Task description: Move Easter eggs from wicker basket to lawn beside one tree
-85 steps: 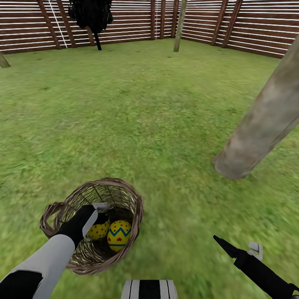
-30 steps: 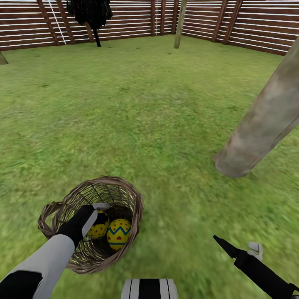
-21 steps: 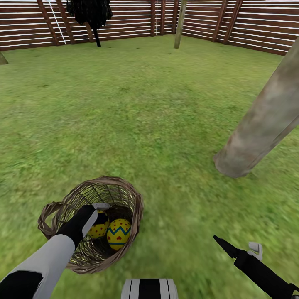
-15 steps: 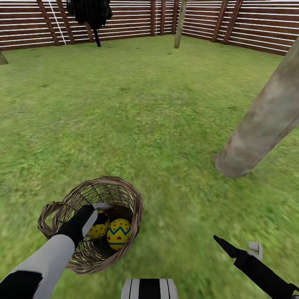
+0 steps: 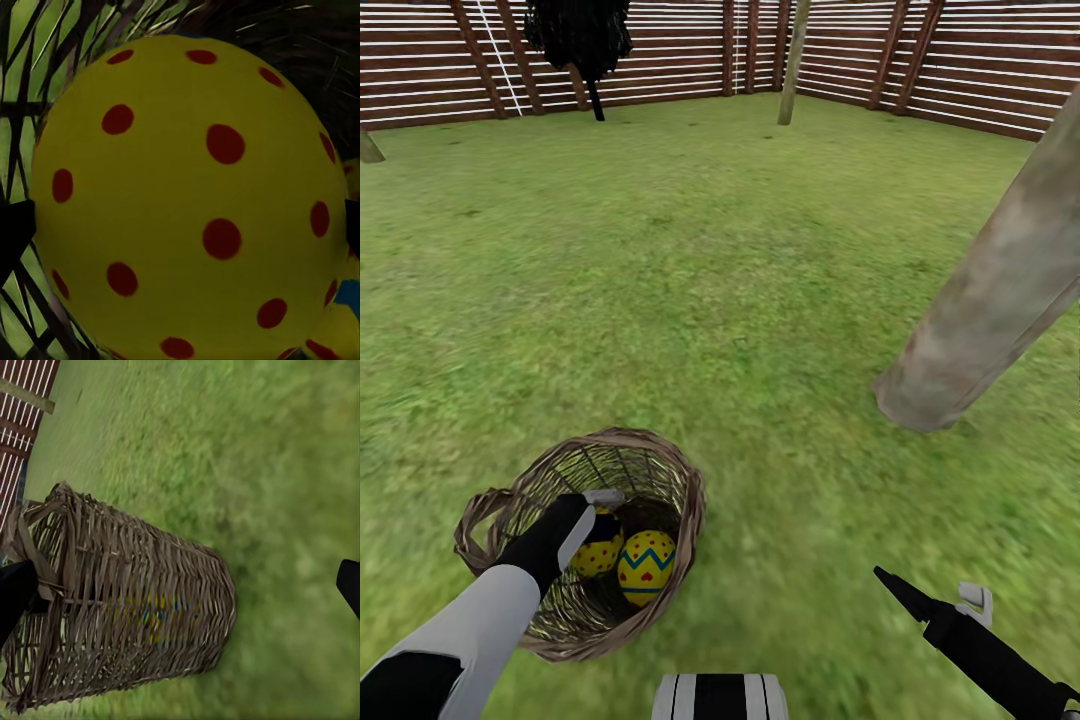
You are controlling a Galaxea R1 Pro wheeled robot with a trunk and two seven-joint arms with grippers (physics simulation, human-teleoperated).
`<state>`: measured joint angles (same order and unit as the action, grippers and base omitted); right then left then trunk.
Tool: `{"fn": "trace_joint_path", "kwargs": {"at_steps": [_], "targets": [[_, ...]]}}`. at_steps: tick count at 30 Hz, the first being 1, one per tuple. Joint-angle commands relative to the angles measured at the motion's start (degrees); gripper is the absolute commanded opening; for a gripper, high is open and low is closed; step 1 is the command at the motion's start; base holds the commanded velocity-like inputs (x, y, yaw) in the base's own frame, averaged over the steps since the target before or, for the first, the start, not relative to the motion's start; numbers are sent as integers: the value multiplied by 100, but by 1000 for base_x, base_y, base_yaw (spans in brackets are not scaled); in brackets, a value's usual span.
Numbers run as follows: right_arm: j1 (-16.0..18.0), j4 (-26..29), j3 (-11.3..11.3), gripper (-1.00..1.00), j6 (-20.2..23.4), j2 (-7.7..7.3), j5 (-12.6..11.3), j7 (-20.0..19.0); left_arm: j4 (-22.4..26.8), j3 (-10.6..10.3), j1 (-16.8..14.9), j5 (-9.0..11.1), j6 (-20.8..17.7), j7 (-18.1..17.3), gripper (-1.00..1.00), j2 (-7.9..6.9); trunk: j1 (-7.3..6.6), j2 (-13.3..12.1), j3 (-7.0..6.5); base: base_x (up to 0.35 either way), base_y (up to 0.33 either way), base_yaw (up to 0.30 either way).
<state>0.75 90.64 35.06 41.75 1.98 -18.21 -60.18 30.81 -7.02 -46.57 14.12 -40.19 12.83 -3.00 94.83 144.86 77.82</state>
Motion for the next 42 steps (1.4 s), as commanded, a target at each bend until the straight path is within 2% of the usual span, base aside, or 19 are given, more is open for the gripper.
{"fn": "trace_joint_path", "kwargs": {"at_steps": [1, 6, 9, 26, 30, 42], "targets": [[4, -1, 10, 100, 35, 4, -16, -11, 11, -48, -2, 56, -44, 37, -100, -8, -1, 2, 4, 0, 0, 0], [4, -2, 10, 100, 35, 4, -16, -11, 7, -46, -2, 54, -67, 36, -100, -8, -14, -5, -107, 0, 0, 0], [4, -3, 10, 100, 35, 4, -16, -11, 5, -45, -2, 56, -68, 35, -100, -8, -14, -5, -107, 0, 0, 0], [4, -1, 10, 100, 35, 4, -16, -11, 57, -54, -3, 58, -329, 5, -100, -1, -58, -28, -483, 0, 0, 0], [4, -2, 10, 100, 35, 4, -16, -11, 73, -62, -2, 80, -518, 4, -100, 1, -68, -33, -572, 0, 0, 0], [4, -1, 10, 100, 35, 4, -16, -11, 83, -63, -4, 74, -542, 0, -100, 2, -99, -49, -838, -32, 0, 0]]}}
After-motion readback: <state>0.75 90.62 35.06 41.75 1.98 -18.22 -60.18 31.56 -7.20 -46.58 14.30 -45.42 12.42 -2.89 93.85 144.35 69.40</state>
